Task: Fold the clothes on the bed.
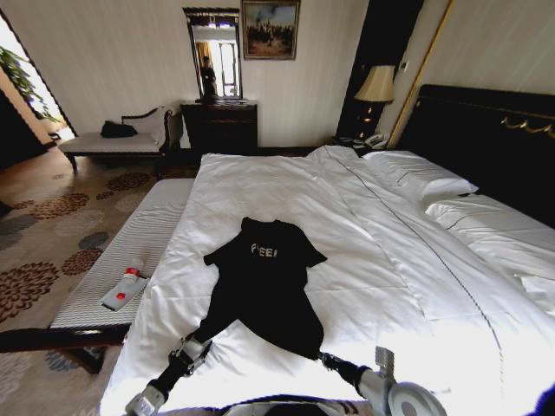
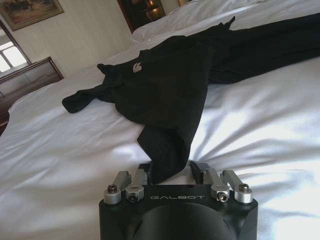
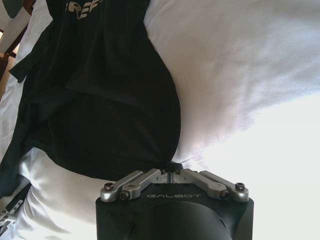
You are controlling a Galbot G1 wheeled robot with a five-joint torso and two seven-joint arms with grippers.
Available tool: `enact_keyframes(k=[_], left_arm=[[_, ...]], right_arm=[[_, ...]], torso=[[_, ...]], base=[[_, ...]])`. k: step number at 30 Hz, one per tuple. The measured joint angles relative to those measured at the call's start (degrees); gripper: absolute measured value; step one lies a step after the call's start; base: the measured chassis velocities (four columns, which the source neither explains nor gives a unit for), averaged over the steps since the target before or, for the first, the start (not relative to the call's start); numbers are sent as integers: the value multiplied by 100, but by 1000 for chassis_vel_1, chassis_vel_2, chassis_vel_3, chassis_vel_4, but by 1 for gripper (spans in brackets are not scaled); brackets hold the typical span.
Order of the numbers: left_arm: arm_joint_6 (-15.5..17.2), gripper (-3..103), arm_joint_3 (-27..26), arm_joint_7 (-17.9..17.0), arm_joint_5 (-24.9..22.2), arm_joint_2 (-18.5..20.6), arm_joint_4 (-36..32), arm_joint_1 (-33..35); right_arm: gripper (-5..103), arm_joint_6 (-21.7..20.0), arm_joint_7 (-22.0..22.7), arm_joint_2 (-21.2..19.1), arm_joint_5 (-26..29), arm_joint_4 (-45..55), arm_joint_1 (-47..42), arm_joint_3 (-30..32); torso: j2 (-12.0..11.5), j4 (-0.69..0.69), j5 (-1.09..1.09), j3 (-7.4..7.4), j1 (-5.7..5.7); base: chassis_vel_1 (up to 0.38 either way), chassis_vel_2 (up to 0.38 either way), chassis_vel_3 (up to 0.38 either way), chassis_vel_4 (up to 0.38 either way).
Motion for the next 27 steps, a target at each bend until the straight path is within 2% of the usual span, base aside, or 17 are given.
enact_keyframes(k=[2, 5, 8, 9, 11, 23, 27], left_arm=[[3, 34, 22, -6, 2, -12, 2, -12], [5, 28, 26, -20, 3, -16, -5, -11], [18, 12, 16, -33, 0, -19, -52, 21], [18, 12, 16, -33, 0, -19, -52, 21], [18, 3, -4, -36, -9, -20, -95, 54], [14, 2, -51, -40, -56, -48, -231, 144], [68, 2, -164, -42, -180, -37, -523, 285]], right_arm=[[0, 1, -1, 8, -14, 5, -9, -4], [0, 2, -7, 11, -32, 9, -17, -7], [0, 4, -15, 19, -59, 9, -19, -14], [0, 4, -15, 19, -59, 9, -19, -14], [0, 7, -21, 31, -92, 9, -19, -32], [0, 14, -27, 39, -117, 63, -40, -39], [0, 15, -25, -14, -76, 205, -82, 23]], torso=[[0, 0, 0, 0, 0], [0, 0, 0, 0, 0], [0, 0, 0, 0, 0], [0, 0, 0, 0, 0], [0, 0, 0, 0, 0], [0, 0, 0, 0, 0], [-1, 0, 0, 0, 0]], base=[[0, 0, 0, 0], [0, 0, 0, 0], [0, 0, 0, 0], [0, 0, 0, 0], [0, 0, 0, 0], [0, 0, 0, 0], [0, 0, 0, 0]])
